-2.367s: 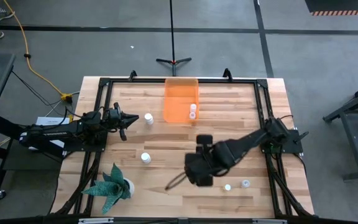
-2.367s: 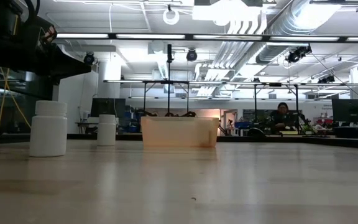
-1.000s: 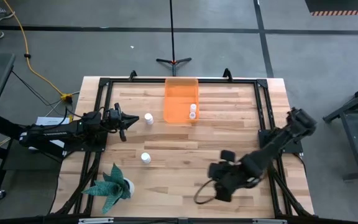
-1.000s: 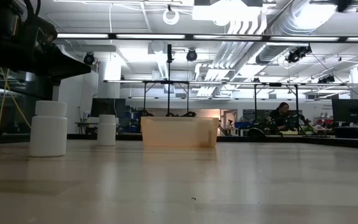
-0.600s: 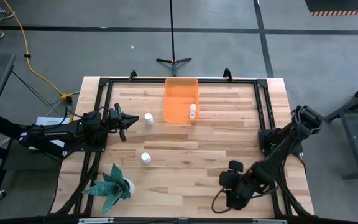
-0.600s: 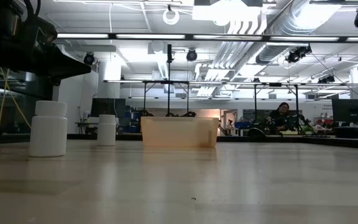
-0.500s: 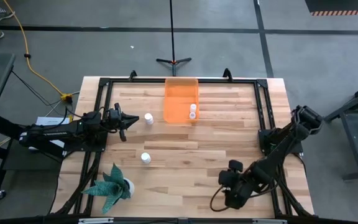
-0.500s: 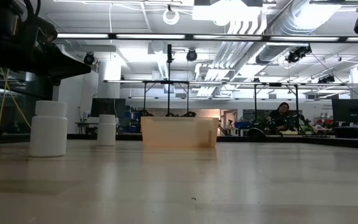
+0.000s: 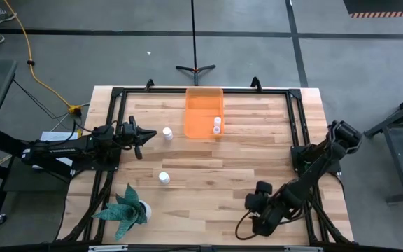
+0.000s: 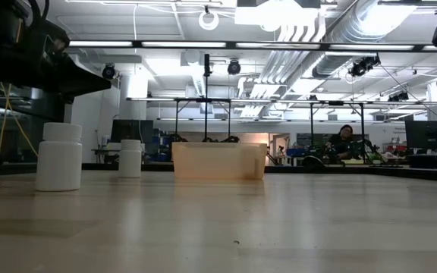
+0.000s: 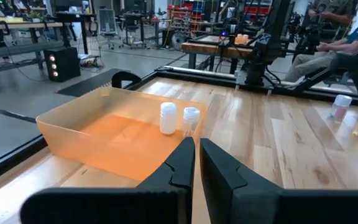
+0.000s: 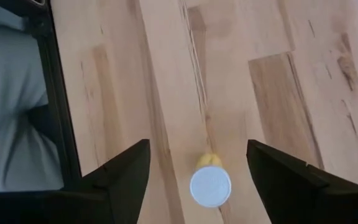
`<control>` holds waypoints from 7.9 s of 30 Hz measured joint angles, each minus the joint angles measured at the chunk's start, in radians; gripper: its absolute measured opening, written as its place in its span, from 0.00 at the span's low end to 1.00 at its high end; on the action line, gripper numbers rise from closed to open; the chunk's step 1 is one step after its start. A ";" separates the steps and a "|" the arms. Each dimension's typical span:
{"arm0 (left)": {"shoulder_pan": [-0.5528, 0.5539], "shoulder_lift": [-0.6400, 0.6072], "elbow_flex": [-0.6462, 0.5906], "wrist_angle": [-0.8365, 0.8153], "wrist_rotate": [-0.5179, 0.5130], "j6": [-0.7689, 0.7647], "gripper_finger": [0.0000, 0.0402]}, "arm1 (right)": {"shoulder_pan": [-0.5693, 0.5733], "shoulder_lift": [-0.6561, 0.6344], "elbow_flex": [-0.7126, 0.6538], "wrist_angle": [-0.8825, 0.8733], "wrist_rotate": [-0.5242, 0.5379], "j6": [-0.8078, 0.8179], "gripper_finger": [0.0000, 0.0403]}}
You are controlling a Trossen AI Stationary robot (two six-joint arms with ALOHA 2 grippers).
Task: Pick and place pill bottles into a basket
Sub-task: Put the yellow pill bottle into the orange bin, then put the transparent pill bottle into the orange bin
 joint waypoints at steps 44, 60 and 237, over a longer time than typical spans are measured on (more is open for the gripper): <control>0.000 0.000 0.000 0.002 -0.016 -0.001 0.16 | 0.013 0.105 0.000 -0.059 -0.074 -0.032 0.45; 0.000 0.000 0.000 0.002 -0.015 -0.002 0.16 | -0.005 0.104 0.003 -0.045 -0.076 -0.032 0.29; 0.000 0.000 0.000 0.006 -0.049 0.007 0.16 | -0.420 -0.160 0.200 -0.522 -0.224 -0.107 0.43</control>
